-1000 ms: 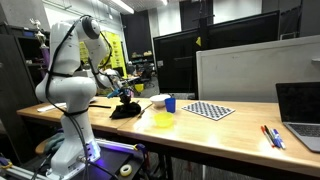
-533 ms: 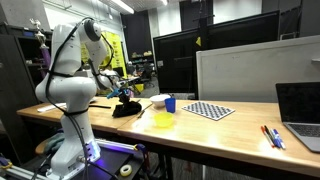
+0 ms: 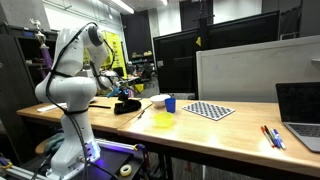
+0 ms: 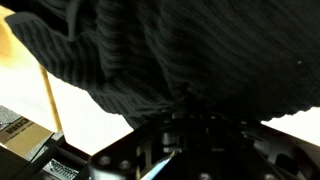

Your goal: Use the black towel to wipe the table.

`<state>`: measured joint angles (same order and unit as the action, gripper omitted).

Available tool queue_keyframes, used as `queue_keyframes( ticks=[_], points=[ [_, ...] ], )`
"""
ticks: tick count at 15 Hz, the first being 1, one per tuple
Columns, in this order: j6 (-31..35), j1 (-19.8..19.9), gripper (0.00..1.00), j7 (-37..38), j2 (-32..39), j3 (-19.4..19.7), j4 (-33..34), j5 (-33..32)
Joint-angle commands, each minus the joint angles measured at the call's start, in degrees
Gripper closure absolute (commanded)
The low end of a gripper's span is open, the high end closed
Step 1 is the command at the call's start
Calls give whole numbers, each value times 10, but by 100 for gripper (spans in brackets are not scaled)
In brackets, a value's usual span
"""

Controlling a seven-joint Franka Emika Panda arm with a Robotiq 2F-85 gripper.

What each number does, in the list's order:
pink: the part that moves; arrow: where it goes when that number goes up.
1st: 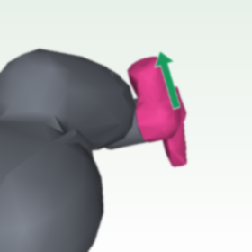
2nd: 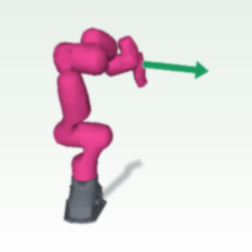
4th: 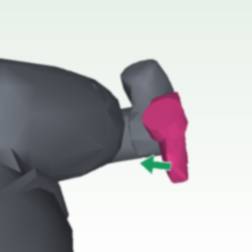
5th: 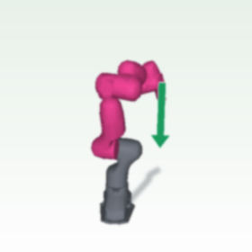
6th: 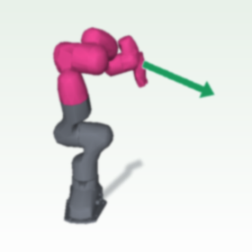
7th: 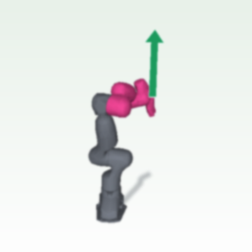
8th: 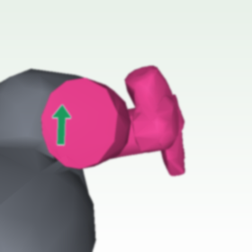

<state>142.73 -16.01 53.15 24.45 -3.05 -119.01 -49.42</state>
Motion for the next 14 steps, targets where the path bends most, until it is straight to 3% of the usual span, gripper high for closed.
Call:
queue_keyframes(
  ticks=[1,13,14],
  points=[
    [17,-8,100,-19,61,-3,47,5],
    [13,-11,100,-65,81,-3,80,21],
    [12,-12,73,-67,80,-4,79,23]
  ],
)
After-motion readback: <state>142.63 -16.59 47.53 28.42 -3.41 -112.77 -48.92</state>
